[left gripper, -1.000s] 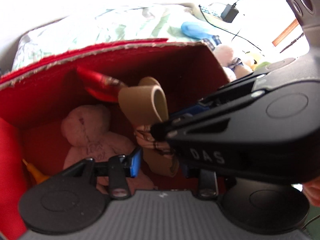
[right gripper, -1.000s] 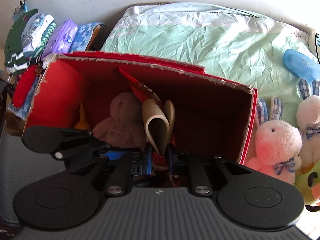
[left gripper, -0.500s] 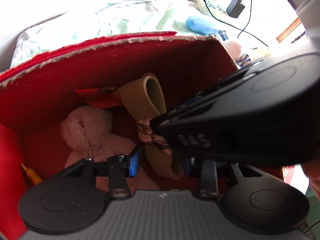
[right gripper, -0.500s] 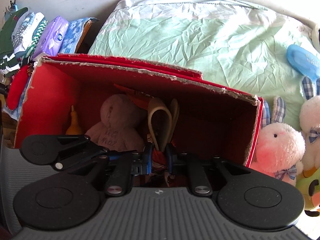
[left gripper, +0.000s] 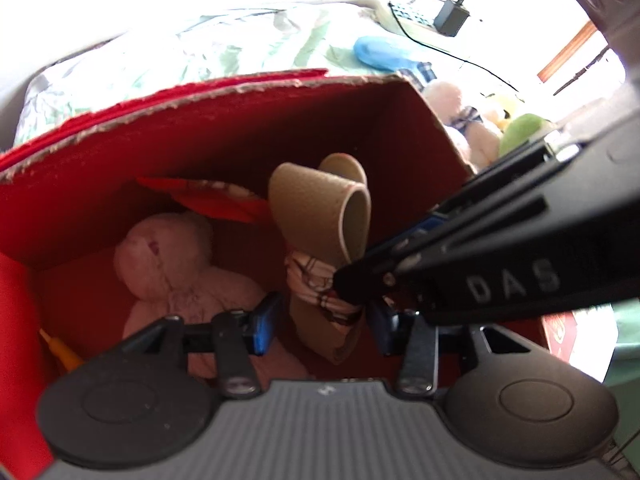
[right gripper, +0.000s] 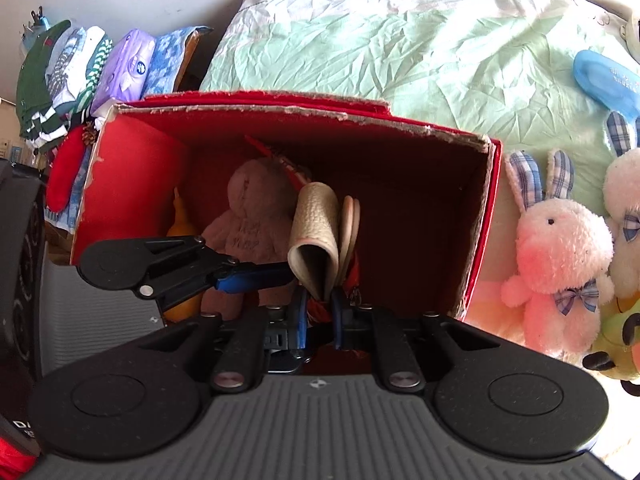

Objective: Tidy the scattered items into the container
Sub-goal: 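Set the strap beside the teddy bear and open the right gripper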

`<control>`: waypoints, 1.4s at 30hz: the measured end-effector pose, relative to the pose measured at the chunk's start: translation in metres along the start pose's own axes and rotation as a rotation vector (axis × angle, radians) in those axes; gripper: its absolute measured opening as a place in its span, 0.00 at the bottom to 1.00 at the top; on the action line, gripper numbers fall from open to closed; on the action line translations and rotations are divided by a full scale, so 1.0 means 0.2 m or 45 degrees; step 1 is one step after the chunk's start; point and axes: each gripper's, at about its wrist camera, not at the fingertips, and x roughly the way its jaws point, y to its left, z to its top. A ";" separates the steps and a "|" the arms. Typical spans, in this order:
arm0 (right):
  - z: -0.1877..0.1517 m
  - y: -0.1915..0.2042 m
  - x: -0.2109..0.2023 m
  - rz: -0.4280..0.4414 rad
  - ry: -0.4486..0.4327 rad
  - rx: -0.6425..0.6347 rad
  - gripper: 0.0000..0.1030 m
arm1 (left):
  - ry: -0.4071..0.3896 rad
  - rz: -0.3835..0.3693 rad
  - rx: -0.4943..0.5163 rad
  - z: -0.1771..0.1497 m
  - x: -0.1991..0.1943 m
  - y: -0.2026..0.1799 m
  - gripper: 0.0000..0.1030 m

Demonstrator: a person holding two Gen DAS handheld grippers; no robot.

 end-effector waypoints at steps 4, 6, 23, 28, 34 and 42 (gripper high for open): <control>-0.02 -0.02 -0.04 0.037 -0.021 0.033 0.13 | 0.001 0.005 0.019 -0.01 -0.01 -0.03 0.42; -0.04 -0.02 -0.07 0.047 -0.026 0.034 0.13 | 0.001 -0.028 0.022 -0.02 -0.04 -0.04 0.42; 0.02 0.07 0.13 -0.128 -0.064 -0.091 0.05 | 0.073 0.036 -0.060 0.00 0.01 0.04 0.40; 0.02 0.06 0.17 -0.176 -0.126 -0.085 0.07 | 0.083 0.062 -0.065 0.01 0.02 0.03 0.38; 0.02 0.04 0.21 -0.105 -0.113 -0.025 0.12 | 0.084 0.076 -0.112 0.02 0.08 0.04 0.39; -0.11 0.06 0.09 -0.097 -0.313 -0.030 0.23 | -0.093 0.259 -0.121 -0.04 -0.01 0.00 0.65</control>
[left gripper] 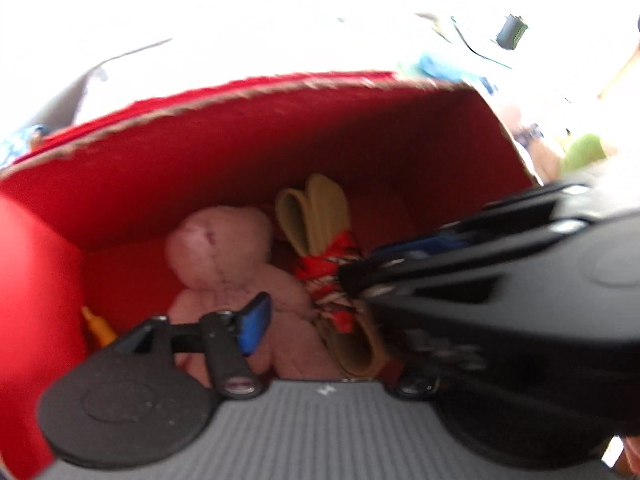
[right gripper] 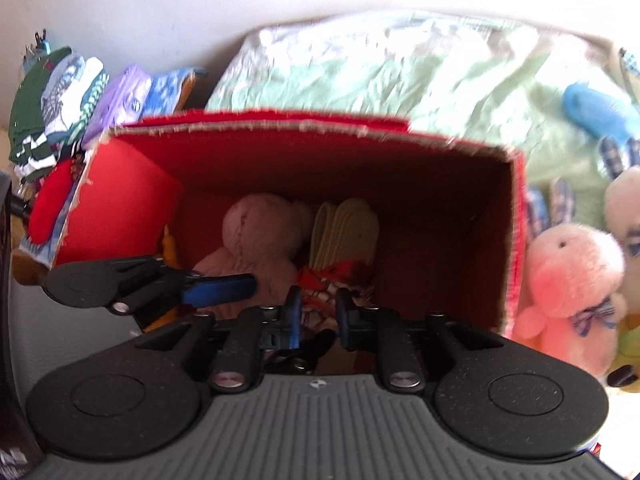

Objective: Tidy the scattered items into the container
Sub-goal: 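Set the strap beside the teddy bear and open the right gripper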

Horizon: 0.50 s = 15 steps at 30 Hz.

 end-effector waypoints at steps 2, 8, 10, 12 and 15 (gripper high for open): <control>-0.03 0.01 -0.05 -0.013 -0.083 -0.005 0.27 | -0.019 0.037 -0.041 -0.01 -0.02 0.02 0.65; -0.07 0.00 -0.10 0.010 -0.204 0.065 0.28 | -0.070 0.192 -0.105 -0.02 -0.05 0.06 0.70; -0.08 0.01 -0.06 -0.020 -0.202 0.072 0.29 | -0.088 0.252 -0.098 -0.02 -0.05 0.06 0.72; -0.08 0.00 -0.04 -0.023 -0.202 0.088 0.29 | -0.103 0.316 -0.080 -0.02 -0.05 0.06 0.74; -0.10 0.01 -0.01 -0.044 -0.212 0.082 0.27 | -0.115 0.357 -0.067 -0.03 -0.05 0.06 0.76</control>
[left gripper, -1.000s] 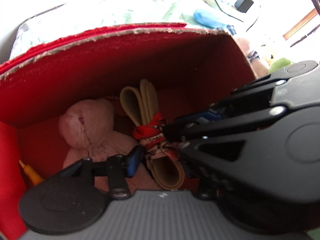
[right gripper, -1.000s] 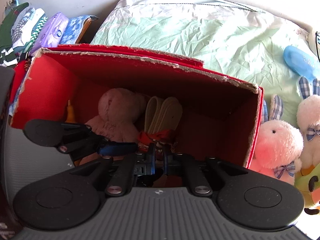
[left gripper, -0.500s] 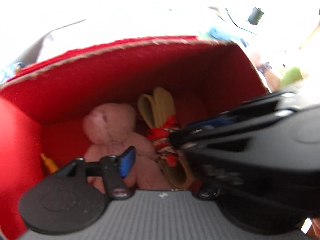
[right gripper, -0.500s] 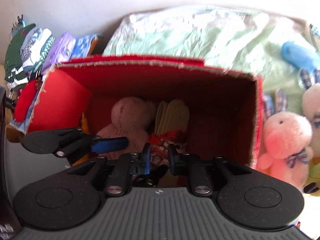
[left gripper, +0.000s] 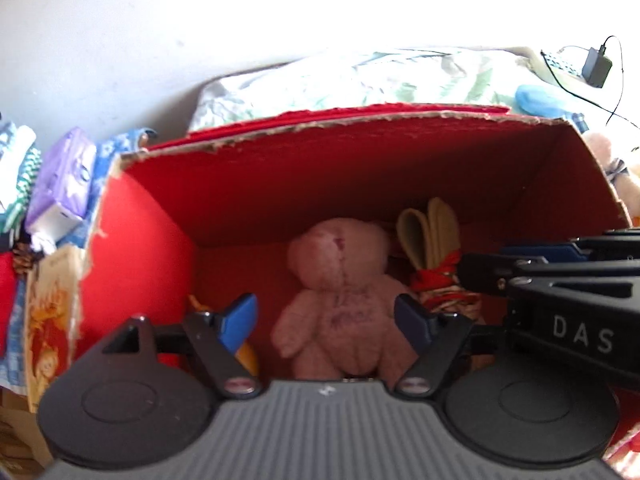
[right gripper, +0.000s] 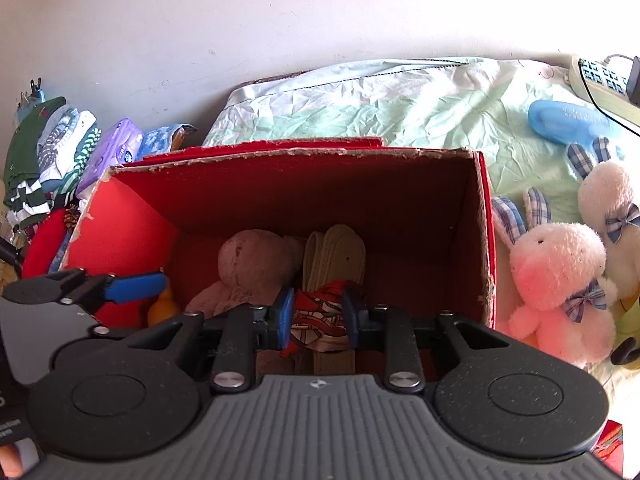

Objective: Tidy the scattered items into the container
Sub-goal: 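Set the strap beside the teddy bear and open the right gripper, then withdraw the right gripper from the box toward the clear tape roll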

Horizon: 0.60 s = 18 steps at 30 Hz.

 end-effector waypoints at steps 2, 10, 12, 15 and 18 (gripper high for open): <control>0.00 0.01 0.00 -0.031 -0.008 -0.009 0.28 | -0.002 0.024 -0.004 0.00 -0.01 0.01 0.78; 0.00 0.01 0.04 -0.042 0.004 -0.008 0.27 | -0.013 0.104 -0.045 -0.03 -0.04 0.03 0.90; 0.00 0.01 0.05 -0.036 0.020 -0.006 0.27 | -0.012 0.117 -0.050 -0.03 -0.05 0.04 0.90; 0.00 0.01 0.05 -0.036 0.028 -0.013 0.27 | -0.012 0.128 -0.050 -0.04 -0.04 0.04 0.90; -0.01 0.01 0.05 -0.031 0.030 -0.007 0.27 | 0.000 0.124 -0.062 -0.04 -0.04 0.04 0.91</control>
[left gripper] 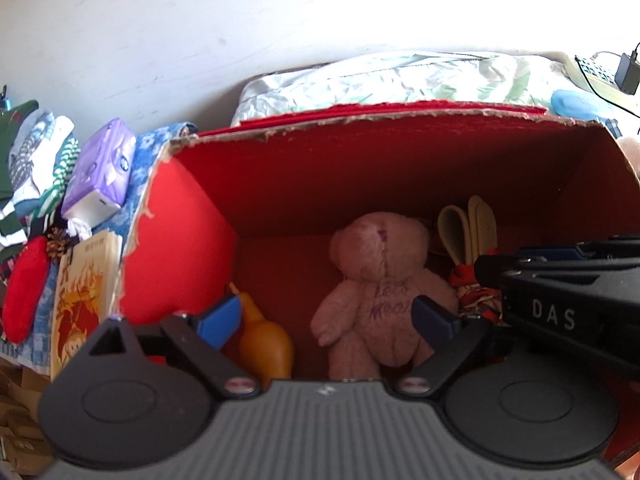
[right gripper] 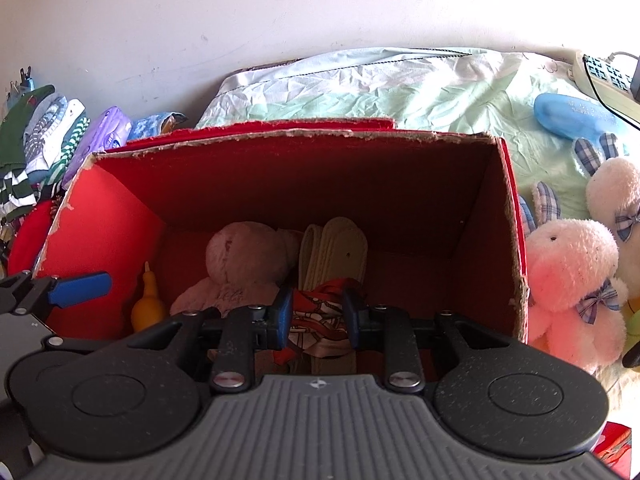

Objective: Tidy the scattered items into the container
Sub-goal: 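Withdraw the right gripper from the box toward the clear tape roll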

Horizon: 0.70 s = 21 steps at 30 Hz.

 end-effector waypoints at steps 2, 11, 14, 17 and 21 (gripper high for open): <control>-0.01 0.01 0.00 -0.012 0.006 -0.014 0.27 | 0.016 -0.009 -0.009 -0.01 0.01 0.00 0.92; -0.03 0.03 0.02 -0.056 0.014 -0.031 0.27 | 0.048 -0.029 -0.035 -0.03 0.07 0.00 0.94; -0.03 0.03 0.03 -0.066 0.009 -0.035 0.27 | 0.046 -0.028 -0.032 -0.04 0.07 0.00 0.94; -0.04 0.03 0.03 -0.070 0.006 -0.033 0.27 | 0.050 -0.024 -0.035 -0.04 0.07 0.00 0.95; -0.04 0.03 0.02 -0.071 -0.003 -0.034 0.27 | 0.051 -0.019 -0.046 -0.04 0.07 0.00 0.97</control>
